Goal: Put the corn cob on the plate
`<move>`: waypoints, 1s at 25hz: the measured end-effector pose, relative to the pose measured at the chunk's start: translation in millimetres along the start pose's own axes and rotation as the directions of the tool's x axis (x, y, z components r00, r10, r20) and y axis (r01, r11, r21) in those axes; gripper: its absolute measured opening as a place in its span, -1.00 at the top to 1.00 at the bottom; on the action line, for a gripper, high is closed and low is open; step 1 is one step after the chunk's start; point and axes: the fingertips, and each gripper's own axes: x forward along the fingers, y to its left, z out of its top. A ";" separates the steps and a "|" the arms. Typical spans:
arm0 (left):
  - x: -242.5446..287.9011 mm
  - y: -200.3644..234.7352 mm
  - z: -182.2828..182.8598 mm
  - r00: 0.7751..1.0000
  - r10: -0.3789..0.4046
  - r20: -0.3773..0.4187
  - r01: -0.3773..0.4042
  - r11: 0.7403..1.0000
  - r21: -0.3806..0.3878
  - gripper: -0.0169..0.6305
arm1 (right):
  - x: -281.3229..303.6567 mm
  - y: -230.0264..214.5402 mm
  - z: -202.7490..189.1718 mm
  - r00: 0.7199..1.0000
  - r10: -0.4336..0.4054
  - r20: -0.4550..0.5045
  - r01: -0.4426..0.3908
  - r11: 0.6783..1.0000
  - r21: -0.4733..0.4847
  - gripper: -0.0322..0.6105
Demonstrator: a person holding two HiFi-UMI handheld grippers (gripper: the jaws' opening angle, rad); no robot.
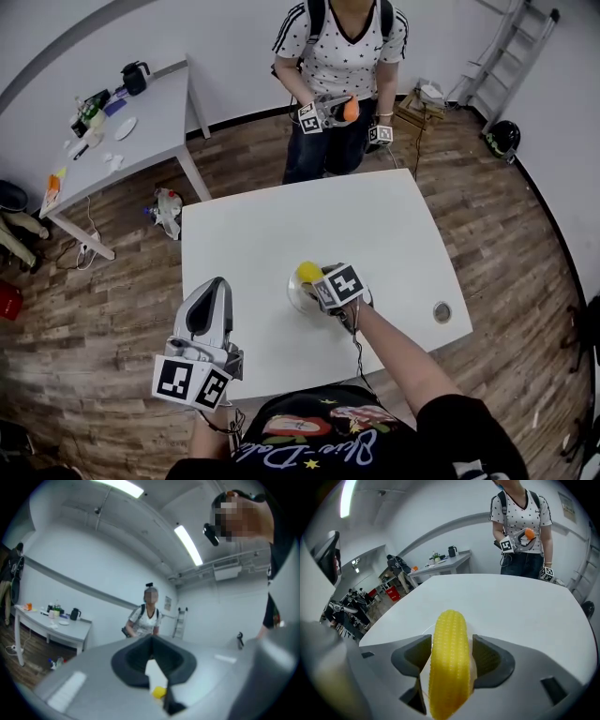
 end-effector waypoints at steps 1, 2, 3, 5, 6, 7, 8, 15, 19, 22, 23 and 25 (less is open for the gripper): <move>-2.0 -1.8 -0.6 1.000 -0.001 0.000 0.001 1.000 0.000 0.94 | -2.0 1.0 0.8 1.000 0.001 0.013 -0.001 1.000 -0.005 0.09; -4.1 -4.0 -1.2 1.000 -0.002 0.000 0.002 1.000 0.001 0.94 | -4.7 1.6 1.6 1.000 -0.002 0.027 0.003 1.000 -0.009 0.09; -6.0 -6.2 -1.6 1.000 -0.004 0.001 0.004 1.000 0.002 0.94 | -8.4 1.8 3.4 0.999 -0.008 0.046 0.008 1.000 -0.010 0.09; -9.3 -10.6 -1.2 1.000 -0.010 0.004 0.010 1.000 0.008 0.94 | -21.0 3.6 10.4 0.995 -0.016 0.102 0.016 1.000 -0.005 0.09; -10.6 -12.7 -0.4 1.000 -0.013 0.006 0.013 1.000 0.013 0.94 | -30.2 6.0 14.9 0.990 -0.015 0.138 0.016 1.000 -0.007 0.09; -11.5 -14.8 0.3 1.000 -0.015 0.007 0.015 1.000 0.020 0.94 | -41.0 9.2 19.4 0.984 -0.015 0.177 0.018 1.000 -0.017 0.09; -12.0 -17.1 0.5 1.000 -0.018 0.006 0.017 0.999 0.027 0.94 | -53.0 12.6 23.1 0.976 -0.018 0.217 0.026 0.999 -0.035 0.09; -9.3 -37.7 -2.4 0.999 -0.052 -0.007 0.053 0.997 0.054 0.94 | -153.3 29.8 24.6 0.832 -0.141 0.536 0.169 0.986 -0.002 0.79; -6.8 -47.8 -9.5 0.997 -0.077 -0.027 0.079 0.995 0.067 0.94 | -203.4 41.4 17.7 0.745 -0.174 0.644 0.158 0.984 0.083 0.86; -3.2 -53.8 -9.3 0.995 -0.099 -0.026 0.101 0.993 0.066 0.94 | -233.3 43.6 22.4 0.689 -0.193 0.699 0.152 0.981 0.122 0.86; -2.2 -55.5 -9.2 0.994 -0.105 -0.025 0.106 0.992 0.067 0.94 | -239.8 43.6 23.6 0.677 -0.198 0.709 0.153 0.980 0.127 0.86; -0.7 -58.9 -8.9 0.993 -0.113 -0.023 0.114 0.991 0.066 0.94 | -249.1 42.9 24.5 0.661 -0.207 0.721 0.165 0.978 0.130 0.86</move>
